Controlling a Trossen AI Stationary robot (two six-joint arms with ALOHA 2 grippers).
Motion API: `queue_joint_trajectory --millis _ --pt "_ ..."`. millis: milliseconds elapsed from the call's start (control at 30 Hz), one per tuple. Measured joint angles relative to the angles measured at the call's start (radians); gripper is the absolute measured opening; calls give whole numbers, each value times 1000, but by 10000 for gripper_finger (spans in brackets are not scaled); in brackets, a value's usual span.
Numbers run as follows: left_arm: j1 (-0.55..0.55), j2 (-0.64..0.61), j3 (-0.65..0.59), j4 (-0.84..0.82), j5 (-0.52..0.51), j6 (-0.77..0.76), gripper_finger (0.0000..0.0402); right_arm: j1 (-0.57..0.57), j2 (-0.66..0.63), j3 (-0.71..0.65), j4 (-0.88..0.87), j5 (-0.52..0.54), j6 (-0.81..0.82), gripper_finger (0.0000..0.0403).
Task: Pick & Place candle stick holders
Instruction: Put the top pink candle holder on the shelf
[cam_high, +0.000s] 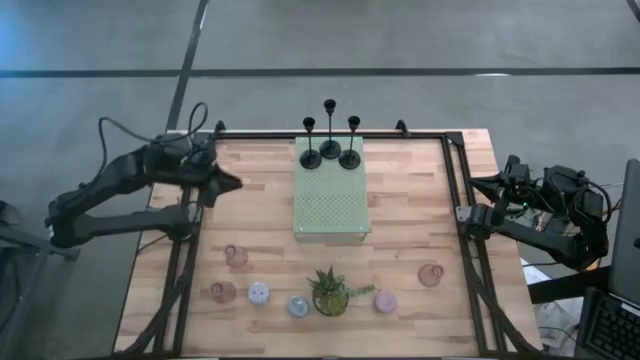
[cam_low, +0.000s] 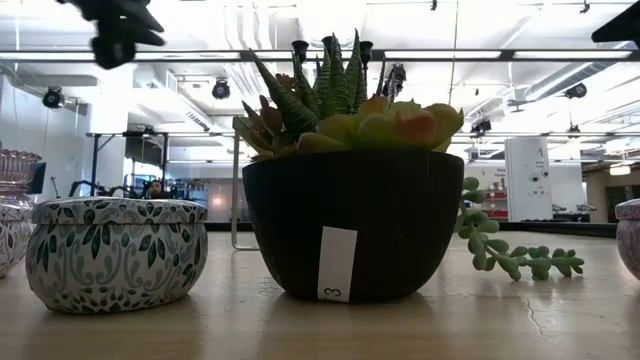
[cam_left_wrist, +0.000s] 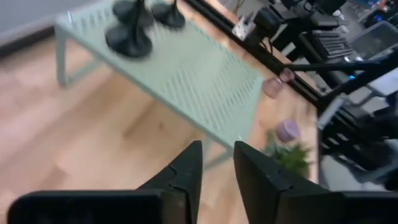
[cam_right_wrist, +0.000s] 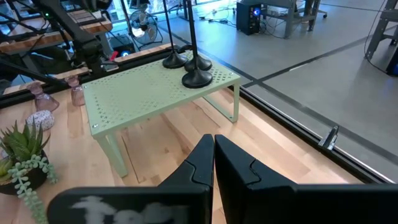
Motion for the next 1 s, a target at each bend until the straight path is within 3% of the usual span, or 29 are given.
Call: queue_joint_trajectory --millis 167,300,467,600,733,867,933,1000 --pt "-103 -76 -75 17 -22 -139 74 0 0 0 0 0 0 8" --pt "-213 -99 -108 30 -118 -183 72 0 0 0 0 0 0 8" --pt "-426 -70 -132 115 -375 -285 71 0 0 0 0 0 0 8" --pt "-665 -19 -145 159 -602 -368 71 0 0 0 0 0 0 8" --pt "-911 78 -148 175 -917 -483 71 0 0 0 0 0 0 8" --pt "-1079 177 -148 193 -1217 -587 71 0 0 0 0 0 0 8" --pt "-1106 223 -148 189 -1263 -596 71 0 0 0 0 0 0 8" --pt "-1109 261 -150 180 -1235 -600 71 0 0 0 0 0 0 8"
